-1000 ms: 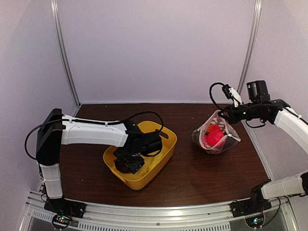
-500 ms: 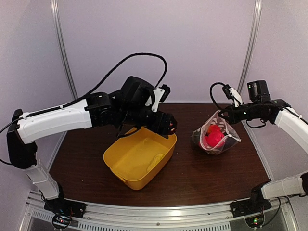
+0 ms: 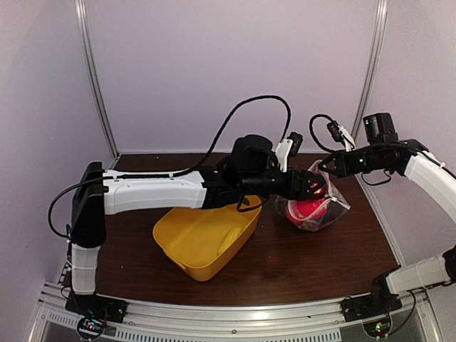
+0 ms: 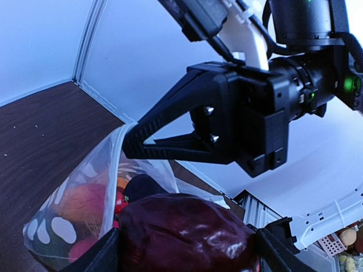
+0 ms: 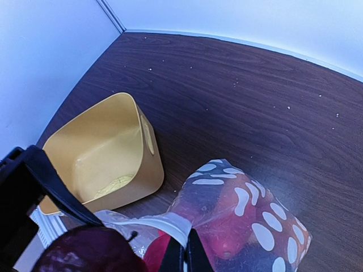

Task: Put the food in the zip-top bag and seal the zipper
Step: Place the fake fruit in the zipper food storage bag.

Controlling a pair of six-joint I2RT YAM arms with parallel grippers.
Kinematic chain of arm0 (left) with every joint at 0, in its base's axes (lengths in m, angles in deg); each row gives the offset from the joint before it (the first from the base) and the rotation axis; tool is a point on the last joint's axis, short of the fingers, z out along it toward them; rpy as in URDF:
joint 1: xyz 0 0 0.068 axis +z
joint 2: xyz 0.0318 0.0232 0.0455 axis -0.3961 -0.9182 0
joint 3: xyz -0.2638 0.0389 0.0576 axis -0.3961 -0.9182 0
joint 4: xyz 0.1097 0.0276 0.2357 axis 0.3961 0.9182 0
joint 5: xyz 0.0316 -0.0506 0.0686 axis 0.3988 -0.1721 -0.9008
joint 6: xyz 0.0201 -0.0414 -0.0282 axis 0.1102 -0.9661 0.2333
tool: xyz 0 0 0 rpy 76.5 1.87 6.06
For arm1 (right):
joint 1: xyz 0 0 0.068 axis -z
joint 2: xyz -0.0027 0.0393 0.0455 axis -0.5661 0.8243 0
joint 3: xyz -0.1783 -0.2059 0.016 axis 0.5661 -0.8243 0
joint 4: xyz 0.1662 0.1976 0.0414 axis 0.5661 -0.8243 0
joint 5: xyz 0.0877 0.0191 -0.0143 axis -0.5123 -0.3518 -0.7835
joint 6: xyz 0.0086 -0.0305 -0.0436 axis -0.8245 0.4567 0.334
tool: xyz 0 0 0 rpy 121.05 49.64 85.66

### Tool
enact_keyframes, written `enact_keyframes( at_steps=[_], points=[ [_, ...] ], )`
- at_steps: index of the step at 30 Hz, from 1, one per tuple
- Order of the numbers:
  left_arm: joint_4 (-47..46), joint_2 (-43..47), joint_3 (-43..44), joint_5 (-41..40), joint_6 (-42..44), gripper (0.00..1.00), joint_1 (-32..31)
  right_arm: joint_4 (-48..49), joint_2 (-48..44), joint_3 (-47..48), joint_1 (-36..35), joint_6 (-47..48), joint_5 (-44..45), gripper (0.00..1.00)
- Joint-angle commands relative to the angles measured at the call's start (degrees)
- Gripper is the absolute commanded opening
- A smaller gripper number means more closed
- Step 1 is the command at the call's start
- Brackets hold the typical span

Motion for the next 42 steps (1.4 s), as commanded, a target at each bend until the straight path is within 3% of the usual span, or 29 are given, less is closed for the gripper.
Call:
enact_keyframes(
  at_steps=[1, 8, 15, 17, 21, 24, 30, 36, 42],
  points=[
    [-5.5, -1.5, 4.3, -4.1, -0.4, 0.55, -0.8, 0.7, -0.4, 2.9, -0.2, -3.4, -5.9, 0.0],
    [-3.3, -5.0, 5.5, -17.9, 4.9, 0.56, -1.3, 1.1, -0.2, 2.0, -0.2, -4.8, -10.5, 0.0],
    [-2.8, -11.2, 7.2, -23.0, 8.4, 0.58, -1.3, 3.2, 0.0, 0.5, 0.3, -7.5, -17.9, 0.0],
    [-3.6, -12.3, 7.1, -23.9, 8.9, 0.63, -1.3, 3.8, 0.4, 0.1, 0.3, -8.3, -20.2, 0.0],
    [-4.8, -12.7, 7.7, -25.3, 11.3, 0.86, -1.4, 5.0, 1.1, -0.1, 0.6, -9.4, -21.9, 0.0],
    [-5.3, -10.6, 7.8, -26.1, 15.0, 0.98, -1.5, 6.0, 1.7, 0.0, 1.2, -10.3, -22.6, 0.0],
    [-7.0, -0.2, 3.3, -21.7, 20.2, 0.98, -2.8, 6.3, 2.6, 0.1, 2.6, -10.3, -22.6, 0.0],
    [-3.3, 9.3, -1.3, -13.2, 19.4, 0.98, -3.0, 6.7, 3.0, -0.2, 2.8, -10.0, -22.6, 0.0],
    [11.5, 12.7, -4.2, -17.0, 20.4, 0.97, -1.6, 6.0, 2.0, -1.0, 2.8, -8.7, -24.2, 0.0]
  ],
)
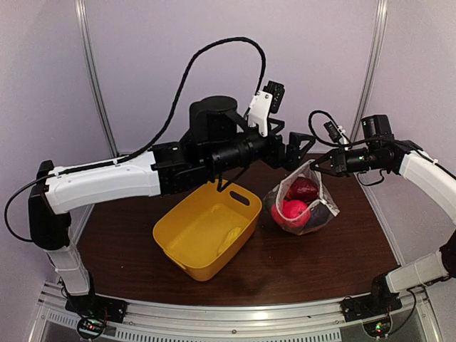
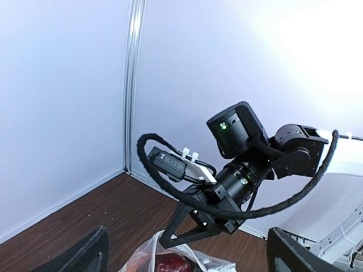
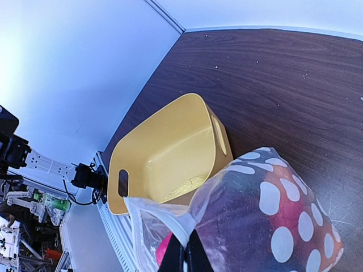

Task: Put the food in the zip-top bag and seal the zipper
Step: Place the fake fruit in the zipper food storage bag, then pass from the right arm to the left

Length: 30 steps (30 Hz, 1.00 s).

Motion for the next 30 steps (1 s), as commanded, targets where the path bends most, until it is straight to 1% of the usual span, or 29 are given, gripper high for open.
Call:
enact_keyframes(
  at_steps=[1, 3, 4, 6, 8, 12, 14, 15, 17, 18, 20, 22, 23, 24, 25, 26, 27, 28, 29, 30],
  points=[
    [14.4, -1.1, -2.5, 0.2, 1.1, 0.98, 1.6, 2.2, -1.5, -0.7, 0.3, 1.4, -3.8, 0.0],
    [17.5, -2.6, -2.7, 4.1, -1.2, 0.94, 2.7, 1.9, -1.9, -1.4, 0.3, 2.1, -4.3, 0.0],
    [18.0, -3.3, -2.7, 5.9, -2.0, 0.91, 2.8, 1.6, -2.0, -1.8, 0.3, 2.8, -4.4, 0.0],
    [18.1, -5.5, -2.6, 10.4, -3.2, 0.87, 2.9, 1.2, -2.2, -2.3, 0.3, 3.6, -3.9, 0.0],
    [17.8, -7.1, -2.3, 12.1, -4.8, 0.86, 2.9, 0.3, -2.4, -2.5, 0.2, 4.9, -2.9, 0.0],
    [20.2, -10.7, 0.3, 10.6, -5.0, 0.84, 2.9, -3.0, -2.3, -1.4, 0.0, 7.9, -2.4, 0.0],
    [22.3, -12.6, 2.3, 10.2, -4.7, 0.79, 3.1, -4.0, -2.3, -1.2, -0.2, 8.7, -1.7, 0.0],
    [23.6, -13.5, 3.5, 9.9, -4.8, 0.73, 3.4, -4.3, -2.3, -1.2, -0.3, 9.0, -1.4, 0.0],
    [25.9, -14.9, 5.3, 9.0, -5.4, 0.58, 3.8, -4.9, -2.4, -1.1, -0.4, 9.7, -0.7, 0.0],
    [26.1, -15.0, 5.4, 9.1, -5.7, 0.5, 4.1, -5.4, -2.4, -1.1, -0.4, 11.0, 0.0, 0.0],
    [26.0, -14.7, 5.2, 9.9, -6.7, 0.35, 4.4, -6.6, -2.1, -0.8, -0.5, 12.9, 2.0, 0.0],
    [26.0, -13.8, 5.8, 11.2, -7.7, 0.22, 4.4, -9.2, -1.3, 0.4, -0.5, 15.7, 4.5, 0.0],
    [26.1, -13.2, 6.4, 12.6, -8.7, 0.18, 4.4, -11.7, -0.9, 1.8, -0.4, 17.7, 5.6, 0.05],
    [25.6, -12.2, 6.8, 14.0, -9.8, 0.13, 4.3, -15.0, -0.4, 3.9, -0.3, 20.8, 6.6, 0.12],
    [24.4, -11.0, 6.3, 14.4, -12.1, 0.11, 4.3, -18.7, 0.0, 6.0, 0.1, 23.8, 7.5, 0.18],
    [20.9, -9.2, 4.3, 14.5, -15.8, 0.09, 4.5, -22.4, 0.0, 8.2, 0.5, 27.3, 8.6, 0.25],
    [16.4, -7.3, 0.8, 13.9, -19.2, 0.0, 4.8, -24.9, -0.6, 9.9, 1.0, 29.8, 9.8, 0.32],
    [12.4, -5.5, -3.0, 13.5, -25.5, 0.0, 5.8, -26.4, -1.7, 10.7, 1.6, 31.7, 11.4, 0.37],
    [6.2, -4.5, -6.8, 16.7, -32.1, 0.0, 7.0, -26.8, -3.4, 10.9, 1.6, 32.5, 13.5, 0.4],
    [-1.9, -4.1, -10.6, 21.2, -37.8, 0.0, 8.0, -26.6, -5.5, 10.7, 1.7, 33.5, 15.5, 0.43]
  ],
)
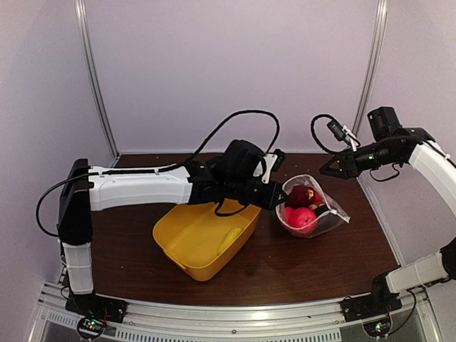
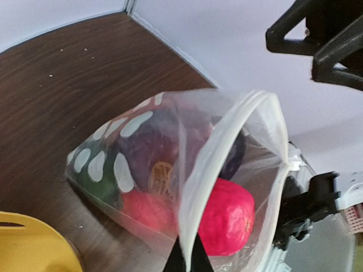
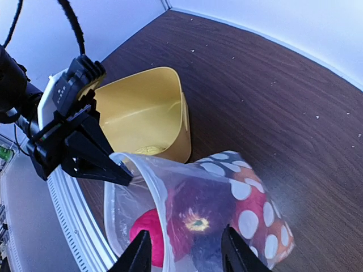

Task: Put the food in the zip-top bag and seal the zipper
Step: Pass from the right arm to the left, then pass from the left arm to the right

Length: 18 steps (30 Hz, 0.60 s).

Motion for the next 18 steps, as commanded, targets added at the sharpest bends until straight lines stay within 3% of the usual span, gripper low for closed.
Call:
enact_keyframes(
  at_steps=[1, 3, 5, 7, 18],
  points=[
    [-26.6, 6.0, -11.2, 10.0, -24.4, 0.0, 3.6, -8.5, -7.2, 2.1, 0.9, 11.4, 9.8, 0.49],
    [-27.7, 4.0, -12.3, 10.9, -30.5, 0.0, 4.6, -9.5, -11.5, -0.4, 0.9, 14.8, 11.5, 0.55],
    [-36.9, 1.9, -14.3, 14.7, -37.7, 0.0, 5.1, -10.7, -14.8, -4.9, 0.9, 18.2, 11.4, 0.54],
    [-39.5, -0.2, -12.9, 16.2, -41.1, 0.0, 5.0, -11.1, -17.3, -8.6, 0.9, 20.2, 12.7, 0.53],
    [-33.4, -1.3, -8.3, 16.6, -36.4, 0.0, 5.1, -5.4, -18.6, -12.9, 1.0, 25.0, 16.3, 0.43]
  ],
)
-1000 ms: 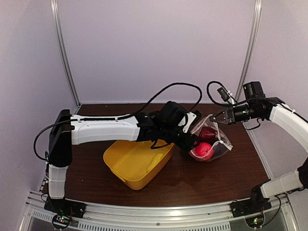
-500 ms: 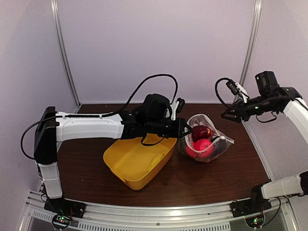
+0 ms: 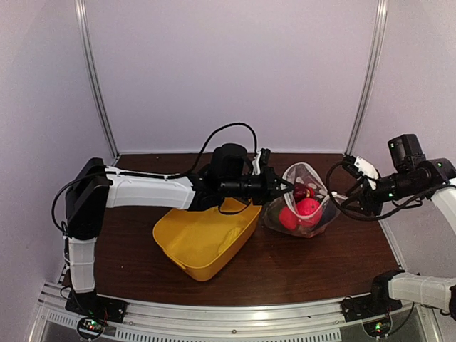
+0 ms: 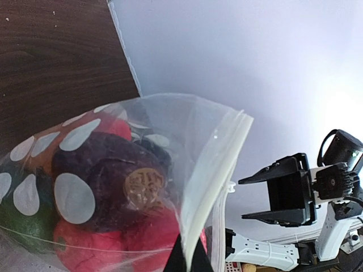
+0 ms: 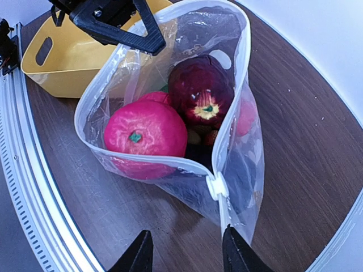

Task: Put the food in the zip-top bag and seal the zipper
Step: Pass from the left arm to the right

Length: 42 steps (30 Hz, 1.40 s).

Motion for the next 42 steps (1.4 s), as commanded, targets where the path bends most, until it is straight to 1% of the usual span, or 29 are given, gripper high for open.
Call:
enact_keyframes(
  at_steps=[1, 5, 9, 12, 15, 17, 18, 19, 21, 22, 25, 30, 33, 39, 42],
  points=[
    [-0.7, 0.6, 3.0, 1.2, 1.8, 0.0, 0.0, 3.6, 2.0, 0.3, 0.1, 2.7, 1.6, 0.42],
    [0.8, 0.7, 3.7, 2.0, 2.8, 0.0, 0.2, 3.6, 5.1, 0.8, 0.1, 4.4, 0.1, 0.36],
    [3.5, 1.1, 4.7, 1.9, 4.5, 0.0, 0.6, 4.5, 6.2, 0.8, 0.0, 4.9, 1.9, 0.29],
    [5.2, 1.1, 5.5, 1.9, 5.9, 0.0, 0.7, 5.3, 5.7, 1.4, 0.0, 4.9, 2.9, 0.28],
    [8.5, 0.2, 6.9, 3.2, 7.3, 0.0, 1.3, 3.3, 5.1, 5.2, 0.0, 7.0, 3.5, 0.28],
    [11.1, -0.3, 7.3, 4.4, 9.3, 0.0, 2.2, 3.6, 4.7, 6.7, 0.0, 8.8, 5.8, 0.29],
    [13.9, -0.4, 7.6, 3.5, 11.2, 0.0, 2.7, 4.2, 4.7, 6.5, 0.0, 10.2, 6.7, 0.32],
    [17.1, -0.3, 8.0, 2.8, 12.3, 0.0, 3.1, 4.8, 4.9, 5.9, 0.0, 11.0, 7.4, 0.37],
    [17.4, 0.0, 8.4, 3.5, 13.5, 0.0, 3.2, 5.3, 6.2, 4.4, 0.0, 12.5, 7.3, 0.45],
    [17.7, 0.2, 8.6, 3.4, 13.7, 0.0, 3.2, 5.5, 7.0, 3.8, 0.1, 12.8, 7.2, 0.47],
    [17.8, 0.4, 8.8, 3.6, 13.7, 0.0, 3.1, 6.6, 9.6, 3.1, 0.0, 12.9, 6.8, 0.48],
    [17.9, 0.6, 8.7, 3.9, 13.8, 0.0, 3.2, 7.9, 11.1, 3.3, 0.0, 12.1, 4.6, 0.46],
    [17.7, 0.7, 8.8, 3.9, 13.8, 0.0, 3.3, 6.4, 11.6, 4.0, 0.0, 12.4, 2.6, 0.45],
    [17.2, 0.4, 8.8, 3.7, 13.7, 0.0, 3.2, -0.1, 9.4, 7.6, -0.1, 14.2, -3.2, 0.49],
    [17.1, 0.4, 8.9, 3.8, 13.6, 0.0, 3.2, -1.0, 8.0, 7.4, -0.6, 15.3, -2.8, 0.51]
  ],
)
